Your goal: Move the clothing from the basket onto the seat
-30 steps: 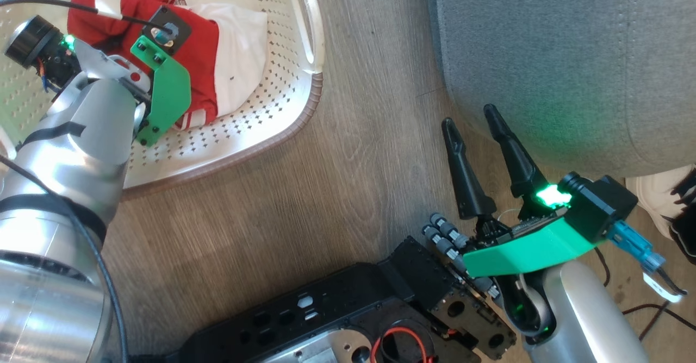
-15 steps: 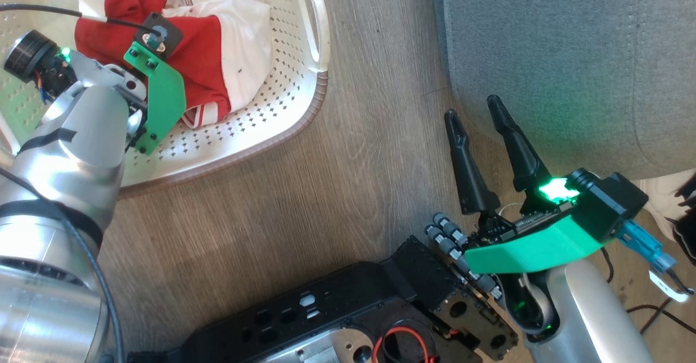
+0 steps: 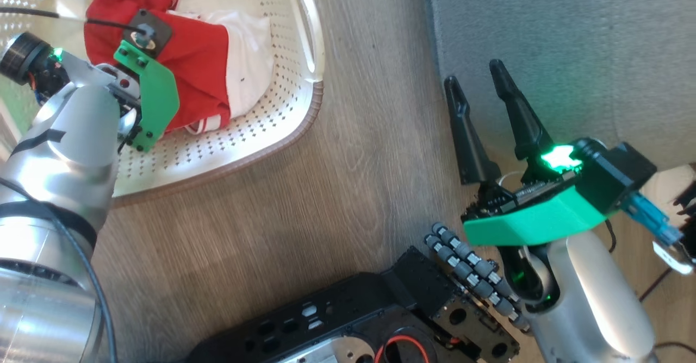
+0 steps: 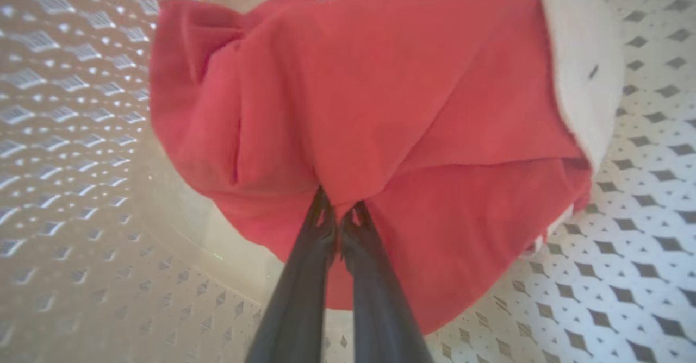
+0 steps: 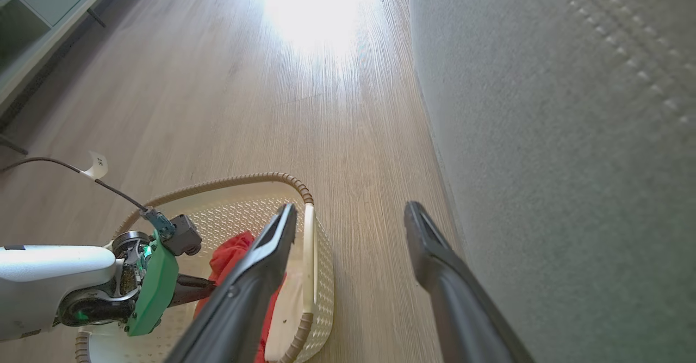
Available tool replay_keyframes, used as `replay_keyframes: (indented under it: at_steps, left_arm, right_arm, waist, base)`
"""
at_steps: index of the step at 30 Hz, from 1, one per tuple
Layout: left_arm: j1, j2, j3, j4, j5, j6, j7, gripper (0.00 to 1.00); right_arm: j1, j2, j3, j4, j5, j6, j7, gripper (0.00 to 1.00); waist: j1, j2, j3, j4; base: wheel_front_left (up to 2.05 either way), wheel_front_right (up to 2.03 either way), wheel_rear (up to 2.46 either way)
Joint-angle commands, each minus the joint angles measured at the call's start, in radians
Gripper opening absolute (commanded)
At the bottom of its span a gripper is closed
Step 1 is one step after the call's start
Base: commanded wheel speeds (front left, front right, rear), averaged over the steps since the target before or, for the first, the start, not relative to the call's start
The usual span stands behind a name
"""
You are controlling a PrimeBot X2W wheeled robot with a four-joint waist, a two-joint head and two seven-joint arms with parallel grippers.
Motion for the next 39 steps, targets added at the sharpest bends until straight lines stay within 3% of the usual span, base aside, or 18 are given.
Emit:
replay_keyframes:
  at_steps: [1, 12, 20, 24, 29, 39]
  left_arm:
    - [0.026, 0.027, 0.019, -0.012, -0.012, 0.007, -0.025, 0.0]
    - [0.147, -0.069, 0.052, -0.012, -0.098, 0.006, -0.149, 0.0]
    - [0.237, -0.105, 0.08, -0.017, -0.16, 0.002, -0.288, 0.0]
    - [0.262, -0.118, 0.098, -0.057, -0.186, 0.023, -0.32, 0.0]
    - [0.289, -0.118, 0.133, -0.165, -0.216, 0.05, -0.325, 0.0]
    - [0.401, -0.079, 0.24, -0.535, -0.239, 0.074, -0.326, 0.0]
  right_arm:
    - [0.02, 0.002, 0.019, -0.015, 0.001, 0.0, -0.009, 1.0]
    - [0.002, 0.002, -0.026, 0.06, -0.006, 0.0, -0.009, 1.0]
    - [0.039, 0.002, -0.05, 0.112, -0.006, 0.0, -0.009, 1.0]
    - [0.061, 0.002, -0.061, 0.134, -0.021, 0.0, -0.009, 1.0]
    - [0.079, 0.002, -0.062, 0.154, -0.03, 0.0, -0.009, 1.0]
    - [0.116, 0.002, -0.075, 0.18, -0.043, 0.0, -0.009, 1.0]
  waist:
    - [0.0, 0.0, -0.024, -0.006]
    - [0.0, 0.0, -0.279, 0.092]
    - [0.0, 0.0, -0.48, 0.158]
    - [0.0, 0.0, -0.56, 0.193]
    - [0.0, 0.0, -0.628, 0.221]
    - [0.0, 0.0, -0.76, 0.273]
  base:
    - [0.0, 0.0, 0.0]
    - [0.0, 0.0, 0.0]
    - [0.0, 0.0, 0.0]
    - [0.0, 0.0, 0.0]
    - [0.0, 0.0, 0.0]
    - [0.0, 0.0, 0.0]
